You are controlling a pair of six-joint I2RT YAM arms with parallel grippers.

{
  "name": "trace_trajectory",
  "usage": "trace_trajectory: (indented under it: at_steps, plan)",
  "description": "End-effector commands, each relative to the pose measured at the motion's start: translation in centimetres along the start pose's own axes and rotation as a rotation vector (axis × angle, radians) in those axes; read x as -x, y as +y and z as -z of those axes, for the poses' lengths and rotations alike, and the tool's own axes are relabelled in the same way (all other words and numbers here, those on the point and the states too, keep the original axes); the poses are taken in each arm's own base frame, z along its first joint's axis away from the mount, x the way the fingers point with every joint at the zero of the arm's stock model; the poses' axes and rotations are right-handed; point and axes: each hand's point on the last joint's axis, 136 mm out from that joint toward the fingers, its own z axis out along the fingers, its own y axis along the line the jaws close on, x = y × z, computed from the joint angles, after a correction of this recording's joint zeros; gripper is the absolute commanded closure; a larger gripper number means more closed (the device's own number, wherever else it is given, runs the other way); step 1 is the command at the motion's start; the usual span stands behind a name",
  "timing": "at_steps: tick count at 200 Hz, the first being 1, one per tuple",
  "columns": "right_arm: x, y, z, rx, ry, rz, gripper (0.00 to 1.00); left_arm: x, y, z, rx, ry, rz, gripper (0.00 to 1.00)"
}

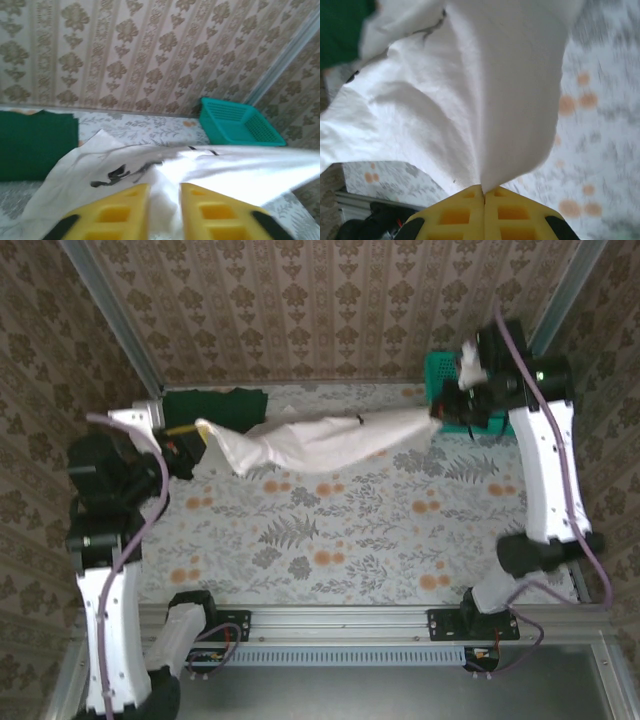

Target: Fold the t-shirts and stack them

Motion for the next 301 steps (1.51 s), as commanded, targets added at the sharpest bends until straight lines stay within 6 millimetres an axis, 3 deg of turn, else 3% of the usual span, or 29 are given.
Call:
trace_trajectory:
  at_steps: [1,9,24,33,40,54,65,86,103,116,134,171,198,220,248,274,301]
  plan:
    - [-5.3,-1.9,-1.3,0.08,-0.023,-0.069,1.0,-3.0,2.7,0.8,0.142,0.033,0.067,0.47]
    - [-6.4,-3.2,-2.8,0.057,-0.014,-0.099,1.0,-3.9,3.4,1.4,0.184,0.026,0.082,0.3]
    - [-7.7,-4.4,-6.1,0.068,0.024,-0.165,1.0,-5.1,5.3,2.4,0.294,-0.007,0.117,0.27]
    - [-8.8,-5.2,-8.1,0.069,0.062,-0.221,0.99,-5.2,6.6,2.9,0.362,-0.044,0.134,0.14]
    - [-9.7,-6.5,-9.3,0.027,0.081,-0.268,0.87,-5.1,7.5,2.8,0.399,-0.063,0.141,0.07]
    - [-10.6,-8.6,-10.3,-0.052,0.064,-0.318,0.52,-4.6,7.8,0.6,0.363,-0.032,0.138,0.14]
    - [-10.9,-10.1,-10.3,-0.118,0.045,-0.357,0.43,-4.6,8.0,-1.5,0.333,0.023,0.165,0.16]
    - [-10.5,-12.6,-9.2,-0.246,0.002,-0.429,0.41,-5.9,9.0,-5.8,0.326,0.163,0.218,0.2]
    - [-8.7,-13.3,-8.4,-0.271,-0.088,-0.442,0.4,-8.4,9.9,-9.3,0.347,0.333,0.241,0.28]
    - [-6.7,-13.2,-8.5,-0.263,-0.15,-0.43,0.4,-9.9,9.6,-12.1,0.349,0.43,0.186,0.28]
    - [-3.9,-12.2,-10.0,-0.214,-0.167,-0.406,0.44,-12.3,10.2,-15.9,0.398,0.583,0.156,0.33]
    - [-0.1,-12.4,-13.9,-0.25,-0.177,-0.391,0.57,-16.2,11.6,-24.5,0.459,0.785,0.151,0.48]
    - [1.9,-11.0,-17.7,-0.251,-0.166,-0.31,0.65,-19.0,12.4,-30.0,0.495,0.862,0.144,0.49]
    - [4.1,-9.0,-20.9,-0.226,-0.173,-0.237,0.63,-20.8,14.3,-32.8,0.567,0.92,0.113,0.5]
    - [7.3,-8.7,-23.7,-0.266,-0.164,-0.19,0.59,-20.7,16.5,-36.2,0.637,0.89,0.136,0.52]
    - [8.4,-9.5,-25.3,-0.334,-0.136,-0.135,0.57,-21.2,17.1,-39.5,0.6,0.857,0.141,0.52]
    - [8.0,-9.6,-27.4,-0.331,-0.098,-0.143,0.58,-23.9,17.7,-41.8,0.538,0.86,0.192,0.54]
